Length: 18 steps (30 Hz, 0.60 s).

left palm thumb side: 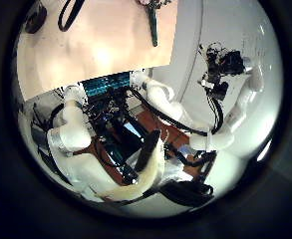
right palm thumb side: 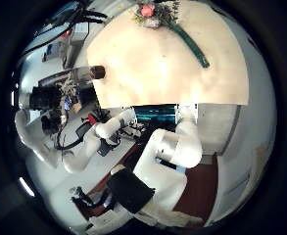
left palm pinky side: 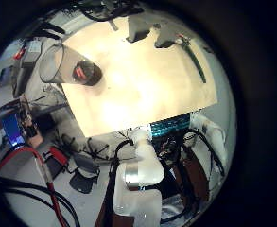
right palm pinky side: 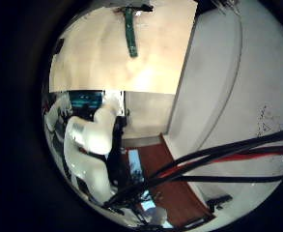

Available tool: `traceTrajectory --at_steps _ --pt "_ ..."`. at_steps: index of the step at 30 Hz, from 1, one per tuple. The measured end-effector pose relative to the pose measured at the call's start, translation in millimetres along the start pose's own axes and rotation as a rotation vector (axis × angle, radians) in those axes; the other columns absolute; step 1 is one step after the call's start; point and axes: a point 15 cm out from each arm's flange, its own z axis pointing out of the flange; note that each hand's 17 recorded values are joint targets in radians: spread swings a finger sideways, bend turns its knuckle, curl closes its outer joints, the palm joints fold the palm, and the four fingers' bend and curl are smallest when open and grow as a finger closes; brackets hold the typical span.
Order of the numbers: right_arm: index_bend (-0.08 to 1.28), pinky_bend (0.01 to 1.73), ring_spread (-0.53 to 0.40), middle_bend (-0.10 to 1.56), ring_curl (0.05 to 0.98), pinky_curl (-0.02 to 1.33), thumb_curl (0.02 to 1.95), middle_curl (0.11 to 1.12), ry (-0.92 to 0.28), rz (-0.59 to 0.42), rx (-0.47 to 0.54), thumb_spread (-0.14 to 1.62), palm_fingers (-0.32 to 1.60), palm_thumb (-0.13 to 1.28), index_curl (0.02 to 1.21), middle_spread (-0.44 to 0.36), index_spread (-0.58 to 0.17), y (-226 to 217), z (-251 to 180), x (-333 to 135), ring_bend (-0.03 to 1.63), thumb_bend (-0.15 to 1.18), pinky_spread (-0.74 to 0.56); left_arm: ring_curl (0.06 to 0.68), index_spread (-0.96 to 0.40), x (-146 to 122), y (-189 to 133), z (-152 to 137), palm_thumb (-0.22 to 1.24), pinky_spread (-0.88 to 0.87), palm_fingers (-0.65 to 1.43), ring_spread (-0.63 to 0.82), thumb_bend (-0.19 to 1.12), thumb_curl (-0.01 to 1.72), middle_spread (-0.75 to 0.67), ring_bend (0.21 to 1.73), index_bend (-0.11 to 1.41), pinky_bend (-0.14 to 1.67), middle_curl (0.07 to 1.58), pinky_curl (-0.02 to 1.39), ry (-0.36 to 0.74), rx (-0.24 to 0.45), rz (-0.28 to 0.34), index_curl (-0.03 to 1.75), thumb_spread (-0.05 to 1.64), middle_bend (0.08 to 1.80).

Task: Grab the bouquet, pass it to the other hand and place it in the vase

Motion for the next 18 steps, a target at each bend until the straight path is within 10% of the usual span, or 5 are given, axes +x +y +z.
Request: traceTrajectory --at_steps 18 --pt "0.16 0.49 0.171 0.22 0.252 0.28 0.27 0.35 -0.001 0.058 0.010 1.23 0.21 0.23 0.27 0.063 -0.318 4.1 0.9 18.7 0.49 0.00 0.39 0.201 0.00 13.4 -19.1 13.5 0.10 0.57 0.05 0.55 -0.02 0.25 0.38 0.51 0.18 0.22 0.29 0.33 -0.013 -0.048 0.030 0.34 1.17 0.19"
